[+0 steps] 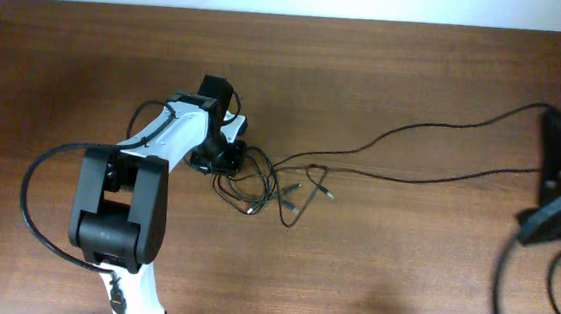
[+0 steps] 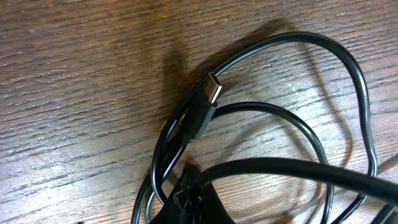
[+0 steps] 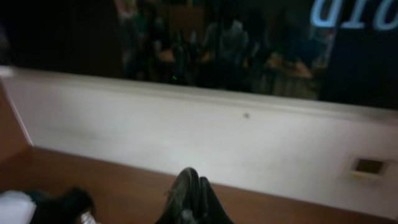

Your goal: Untangle cables

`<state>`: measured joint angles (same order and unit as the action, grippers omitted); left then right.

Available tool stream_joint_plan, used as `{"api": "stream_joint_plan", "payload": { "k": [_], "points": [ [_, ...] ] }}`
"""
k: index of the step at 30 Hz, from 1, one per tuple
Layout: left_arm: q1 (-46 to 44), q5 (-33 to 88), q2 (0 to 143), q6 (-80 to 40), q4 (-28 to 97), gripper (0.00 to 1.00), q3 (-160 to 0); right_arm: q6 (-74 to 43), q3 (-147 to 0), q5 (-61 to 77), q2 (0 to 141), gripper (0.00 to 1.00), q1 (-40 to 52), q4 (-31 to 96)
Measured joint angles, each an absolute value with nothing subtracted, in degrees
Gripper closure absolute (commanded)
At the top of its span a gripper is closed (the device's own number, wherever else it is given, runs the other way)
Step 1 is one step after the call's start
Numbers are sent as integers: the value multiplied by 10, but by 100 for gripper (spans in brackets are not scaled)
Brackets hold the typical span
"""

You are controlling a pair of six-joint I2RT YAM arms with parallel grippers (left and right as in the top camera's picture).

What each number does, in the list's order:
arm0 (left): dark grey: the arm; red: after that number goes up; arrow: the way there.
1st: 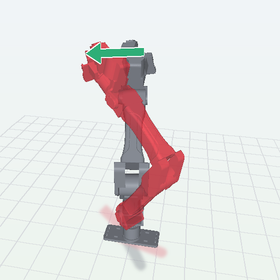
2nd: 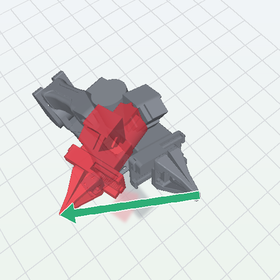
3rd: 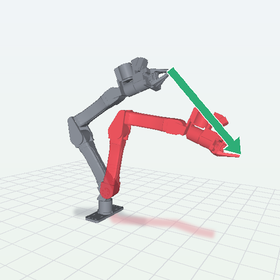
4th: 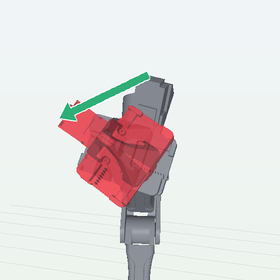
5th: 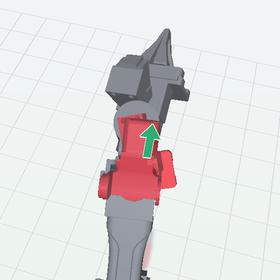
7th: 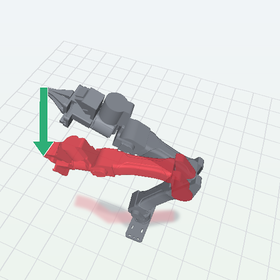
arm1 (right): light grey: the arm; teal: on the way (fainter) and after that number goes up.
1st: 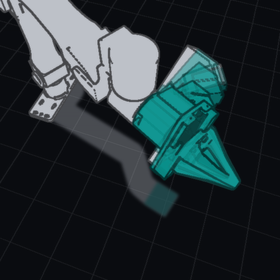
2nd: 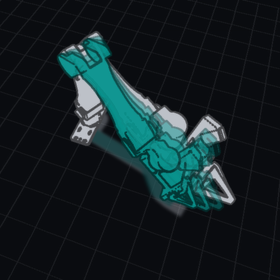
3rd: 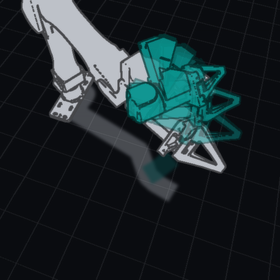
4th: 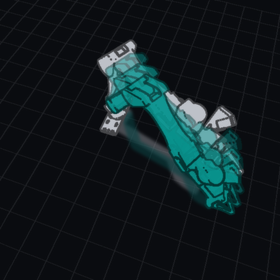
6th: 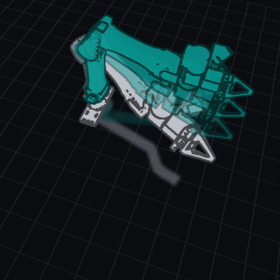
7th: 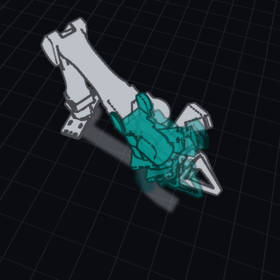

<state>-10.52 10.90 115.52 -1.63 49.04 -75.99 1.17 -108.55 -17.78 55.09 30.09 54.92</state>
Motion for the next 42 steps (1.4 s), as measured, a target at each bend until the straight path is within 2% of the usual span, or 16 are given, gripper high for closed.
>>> {"api": "stream_joint_plan", "payload": {
  "k": [8, 11, 16, 20, 23, 29, 32, 37, 42],
  "points": [
    [-105, 109, 1155, -16, 489, 97, -760, 86, -1287, -277, 645, 96, 301, 561],
    [-105, 109, 1155, -16, 486, 96, -760, 106, -1314, -312, 658, 96, 301, 540],
    [-105, 109, 1155, -16, 484, 95, -760, 207, -1319, -423, 678, 96, 301, 340],
    [-105, 109, 1155, -16, 484, 94, -760, 307, -1319, -455, 692, 96, 301, 244],
    [-105, 109, 1155, -16, 484, 93, -760, 394, -1319, -464, 708, 96, 301, 206],
    [-105, 109, 1155, -16, 483, 92, -760, 477, -1319, -510, 752, 96, 300, 192],
    [-105, 108, 1155, -16, 482, 92, -760, 521, -1318, -531, 772, 96, 218, 115],
    [-105, 109, 1155, -16, 482, 91, -760, 458, -1319, -537, 782, 96, 74, 123],
    [-105, 107, 1155, -16, 482, 91, -760, 334, -1322, -473, 828, 96, 51, 346]
  ]
}}
